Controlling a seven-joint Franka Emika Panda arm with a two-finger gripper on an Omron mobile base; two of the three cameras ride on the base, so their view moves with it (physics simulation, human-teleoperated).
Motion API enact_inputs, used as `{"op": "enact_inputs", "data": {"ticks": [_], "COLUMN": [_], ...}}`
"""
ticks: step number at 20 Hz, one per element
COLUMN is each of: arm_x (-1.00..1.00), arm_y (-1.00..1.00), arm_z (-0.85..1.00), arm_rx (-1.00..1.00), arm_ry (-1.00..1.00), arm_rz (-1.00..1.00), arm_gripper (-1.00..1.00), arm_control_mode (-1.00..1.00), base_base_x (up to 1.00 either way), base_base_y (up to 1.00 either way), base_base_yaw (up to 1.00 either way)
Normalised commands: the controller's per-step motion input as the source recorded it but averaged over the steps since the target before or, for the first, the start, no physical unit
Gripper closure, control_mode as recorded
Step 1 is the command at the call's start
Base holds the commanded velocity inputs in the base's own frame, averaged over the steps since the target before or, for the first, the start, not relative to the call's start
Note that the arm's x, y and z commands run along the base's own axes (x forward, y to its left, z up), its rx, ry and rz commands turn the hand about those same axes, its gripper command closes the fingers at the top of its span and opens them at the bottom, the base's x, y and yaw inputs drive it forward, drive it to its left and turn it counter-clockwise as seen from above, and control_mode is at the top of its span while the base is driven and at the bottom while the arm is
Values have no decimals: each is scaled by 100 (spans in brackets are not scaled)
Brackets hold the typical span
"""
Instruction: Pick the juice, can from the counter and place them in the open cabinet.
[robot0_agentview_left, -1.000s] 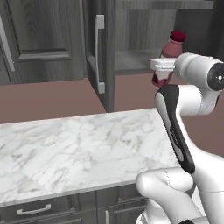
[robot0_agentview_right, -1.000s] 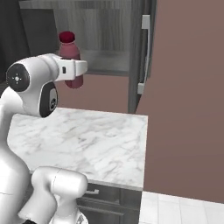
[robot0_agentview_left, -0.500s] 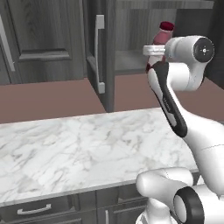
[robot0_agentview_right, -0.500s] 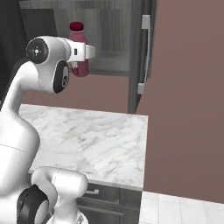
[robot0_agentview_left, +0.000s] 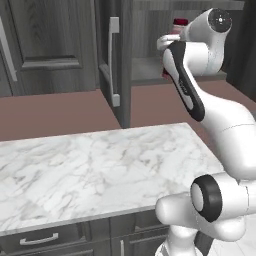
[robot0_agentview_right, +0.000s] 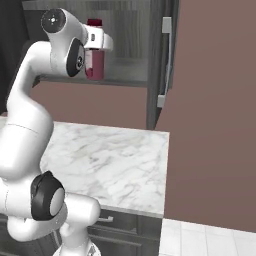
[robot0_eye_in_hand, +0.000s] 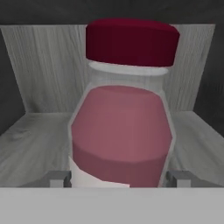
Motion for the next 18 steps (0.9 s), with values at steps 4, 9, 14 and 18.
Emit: {"op": "enact_inputs", "data": {"ticks": [4, 9, 14, 18], "arm_x": [66, 38, 26, 13], "arm_y": [3, 10, 15, 16], "arm_z": [17, 6, -3, -1], "arm_rx": [0, 0, -1, -2], "arm_ry": [0, 0, 0, -8], "arm_rz": [0, 0, 0, 0], "arm_gripper": [100, 100, 100, 100], "arm_control_mode": [-100, -100, -100, -100], "base_base_x": [0, 0, 0, 0], "base_base_y": [0, 0, 0, 0], "base_base_yaw": [0, 0, 0, 0]}}
